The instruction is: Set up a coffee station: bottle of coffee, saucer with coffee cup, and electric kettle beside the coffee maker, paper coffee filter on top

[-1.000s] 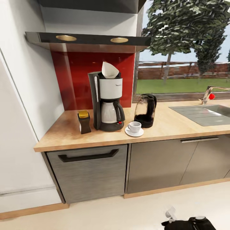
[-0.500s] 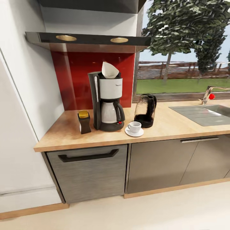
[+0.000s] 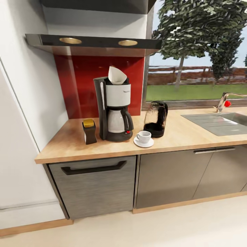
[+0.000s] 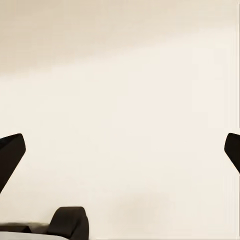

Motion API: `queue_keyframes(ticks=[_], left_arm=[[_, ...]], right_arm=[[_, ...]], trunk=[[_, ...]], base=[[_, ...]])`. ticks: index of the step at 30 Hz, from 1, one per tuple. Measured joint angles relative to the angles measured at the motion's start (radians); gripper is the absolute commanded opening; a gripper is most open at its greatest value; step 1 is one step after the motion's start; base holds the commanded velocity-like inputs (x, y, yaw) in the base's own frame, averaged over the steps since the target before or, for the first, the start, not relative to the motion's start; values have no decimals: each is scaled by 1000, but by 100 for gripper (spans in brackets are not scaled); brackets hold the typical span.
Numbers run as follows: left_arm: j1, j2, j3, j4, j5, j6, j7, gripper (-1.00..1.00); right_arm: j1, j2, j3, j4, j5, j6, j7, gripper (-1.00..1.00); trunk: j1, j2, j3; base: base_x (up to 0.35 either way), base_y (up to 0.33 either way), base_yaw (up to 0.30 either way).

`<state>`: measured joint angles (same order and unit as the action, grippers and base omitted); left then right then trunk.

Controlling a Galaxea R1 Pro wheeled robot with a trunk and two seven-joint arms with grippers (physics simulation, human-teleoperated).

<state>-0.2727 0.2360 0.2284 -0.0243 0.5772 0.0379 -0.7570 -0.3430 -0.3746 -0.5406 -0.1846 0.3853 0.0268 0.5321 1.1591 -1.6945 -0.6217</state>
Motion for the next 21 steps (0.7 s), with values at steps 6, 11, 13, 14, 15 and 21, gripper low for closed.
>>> queue_keyframes(ticks=[6,11,13,14,15,21], left_arm=[[0,0,0,0,0,0,0,100],[0,0,0,0,0,0,0,100],[1,0,0,0,0,0,0,100],[1,0,0,0,0,0,0,100],[1,0,0,0,0,0,0,100],[1,0,0,0,0,0,0,100]], right_arm=[[0,0,0,0,0,0,-5,100],[0,1,0,0,0,0,-8,100],[0,1,0,0,1,-1,-9,100],[0,1,0,0,1,-1,-9,100],[0,1,0,0,1,-1,-10,100],[0,2,0,0,1,-2,-10,100]], trunk=[[0,0,0],[0,0,0],[0,0,0],[0,0,0],[0,0,0],[0,0,0]], base=[[33,-30,116],[7,-6,236],[2,-2,257],[2,-2,261],[1,-1,264],[0,0,267]])
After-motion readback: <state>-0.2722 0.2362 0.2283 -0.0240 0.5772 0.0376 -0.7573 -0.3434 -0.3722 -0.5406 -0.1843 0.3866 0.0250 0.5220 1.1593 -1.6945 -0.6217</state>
